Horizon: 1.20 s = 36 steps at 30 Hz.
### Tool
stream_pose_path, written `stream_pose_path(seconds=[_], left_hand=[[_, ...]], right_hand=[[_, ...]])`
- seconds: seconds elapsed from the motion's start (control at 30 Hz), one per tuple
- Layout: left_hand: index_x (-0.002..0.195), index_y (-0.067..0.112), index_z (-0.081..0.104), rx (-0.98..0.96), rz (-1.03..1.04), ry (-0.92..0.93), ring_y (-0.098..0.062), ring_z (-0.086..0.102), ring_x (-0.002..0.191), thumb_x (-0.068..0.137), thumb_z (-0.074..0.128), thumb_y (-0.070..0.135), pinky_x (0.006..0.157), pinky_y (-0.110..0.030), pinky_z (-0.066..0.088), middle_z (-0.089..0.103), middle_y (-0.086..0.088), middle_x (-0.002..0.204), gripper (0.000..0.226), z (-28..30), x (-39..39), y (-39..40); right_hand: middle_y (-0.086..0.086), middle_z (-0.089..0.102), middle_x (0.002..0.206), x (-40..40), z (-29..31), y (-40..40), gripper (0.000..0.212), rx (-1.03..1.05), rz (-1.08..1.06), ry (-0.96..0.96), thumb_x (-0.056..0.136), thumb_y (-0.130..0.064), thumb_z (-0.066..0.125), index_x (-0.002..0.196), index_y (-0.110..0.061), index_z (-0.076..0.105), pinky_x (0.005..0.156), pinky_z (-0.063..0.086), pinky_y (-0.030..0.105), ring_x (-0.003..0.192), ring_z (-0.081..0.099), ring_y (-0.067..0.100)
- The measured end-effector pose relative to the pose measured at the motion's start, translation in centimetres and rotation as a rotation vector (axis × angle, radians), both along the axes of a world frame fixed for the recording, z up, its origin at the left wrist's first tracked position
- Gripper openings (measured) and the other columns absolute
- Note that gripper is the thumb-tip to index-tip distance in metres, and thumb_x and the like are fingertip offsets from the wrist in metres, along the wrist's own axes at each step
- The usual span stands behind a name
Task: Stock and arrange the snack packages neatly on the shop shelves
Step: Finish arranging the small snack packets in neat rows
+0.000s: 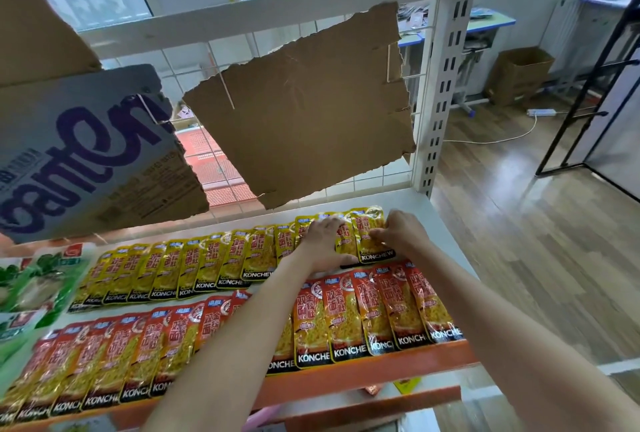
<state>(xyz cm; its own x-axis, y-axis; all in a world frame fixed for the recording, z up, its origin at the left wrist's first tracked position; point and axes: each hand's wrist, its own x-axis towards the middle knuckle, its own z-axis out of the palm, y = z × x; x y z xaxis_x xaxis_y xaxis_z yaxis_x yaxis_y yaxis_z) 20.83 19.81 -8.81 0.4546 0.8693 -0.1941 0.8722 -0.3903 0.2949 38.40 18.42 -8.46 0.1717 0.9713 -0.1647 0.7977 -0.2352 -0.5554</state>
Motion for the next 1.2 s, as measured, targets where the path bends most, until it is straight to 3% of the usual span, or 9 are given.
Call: stream_pose_path(seconds=[0.13,0.23,0.33,0.5,0.63,0.73,0.87,1.0,1.2], left_hand=[[0.146,0.016,0.02,0.009,0.025,-0.005,-0.024,0.01,0.143,0.083,0.062,0.049,0.116,-0.038,0.011,0.015,-0.005,0.156,0.083,-0.3,0.1,-0.2],[0.145,0.017,0.024,0.048,0.043,-0.049,-0.021,0.012,0.143,0.083,0.062,0.049,0.117,-0.037,0.013,0.018,-0.004,0.155,0.08,-0.5,-0.2,-0.8],[0.142,0.019,0.034,0.077,0.106,-0.173,-0.019,0.021,0.141,0.084,0.06,0.049,0.113,-0.034,0.02,0.027,-0.002,0.152,0.07,-0.3,-1.5,-2.0],[0.135,0.016,0.044,0.166,0.316,-0.275,-0.02,0.034,0.133,0.096,0.048,0.021,0.107,-0.031,0.028,0.037,-0.002,0.145,0.039,0.9,-7.4,-2.8],[0.14,0.01,0.038,0.178,0.469,-0.121,-0.025,0.034,0.133,0.096,0.042,0.009,0.105,-0.032,0.031,0.031,-0.007,0.148,0.045,0.8,-11.4,-3.4],[0.146,0.01,0.026,0.141,0.442,-0.043,-0.023,0.019,0.141,0.097,0.04,0.011,0.11,-0.029,0.022,0.019,-0.004,0.154,0.051,0.3,-12.5,-3.9],[0.149,0.01,0.009,0.064,0.388,0.063,-0.021,-0.002,0.145,0.1,0.037,0.025,0.115,-0.031,0.0,0.001,-0.004,0.158,0.058,-0.1,-12.8,-4.7],[0.149,0.015,0.007,0.046,0.401,0.075,-0.021,-0.007,0.145,0.099,0.037,0.035,0.118,-0.037,-0.002,-0.003,-0.002,0.158,0.063,-0.1,-12.4,-5.0],[0.149,0.013,0.013,0.039,0.388,0.122,-0.024,-0.005,0.145,0.096,0.04,0.043,0.118,-0.04,0.003,0.0,-0.005,0.158,0.067,-0.2,-12.7,-4.6]], right_hand=[[0.013,0.052,0.108,-0.4,0.2,0.0,0.04,0.054,0.015,-0.092,0.085,-0.032,0.065,0.109,-0.006,0.046,0.078,0.044,0.038,0.1,0.051,0.029],[0.013,0.047,0.117,-1.5,0.3,-0.3,0.033,0.148,0.171,-0.202,0.089,-0.02,0.059,0.117,-0.01,0.044,0.085,0.048,0.039,0.108,0.046,0.028],[0.011,0.044,0.125,-1.9,-0.2,-0.7,0.036,0.181,0.324,-0.293,0.09,-0.022,0.054,0.124,-0.016,0.046,0.09,0.047,0.04,0.116,0.042,0.027],[0.009,0.045,0.127,-2.3,0.5,-0.5,0.034,0.208,0.354,-0.391,0.091,-0.017,0.049,0.125,-0.018,0.05,0.088,0.045,0.038,0.115,0.041,0.026],[0.004,0.046,0.129,-5.9,1.1,-0.7,0.031,0.238,0.515,-0.368,0.093,-0.02,0.046,0.123,-0.022,0.053,0.095,0.039,0.043,0.121,0.036,0.025],[-0.001,0.041,0.138,-8.9,0.9,-0.8,0.033,0.239,0.632,-0.334,0.095,-0.023,0.044,0.127,-0.03,0.051,0.103,0.033,0.047,0.13,0.028,0.022],[-0.006,0.018,0.154,-11.2,-0.1,-0.7,0.04,0.166,0.685,-0.289,0.095,-0.037,0.042,0.135,-0.037,0.039,0.108,0.015,0.054,0.141,0.007,0.023],[-0.011,0.021,0.151,-11.4,-1.3,-0.5,0.04,0.121,0.693,-0.295,0.094,-0.044,0.042,0.134,-0.044,0.039,0.108,0.009,0.05,0.139,0.007,0.023],[-0.005,0.025,0.148,-12.1,-0.5,-0.2,0.042,0.088,0.669,-0.323,0.091,-0.043,0.048,0.132,-0.039,0.042,0.104,0.017,0.051,0.136,0.014,0.026]])
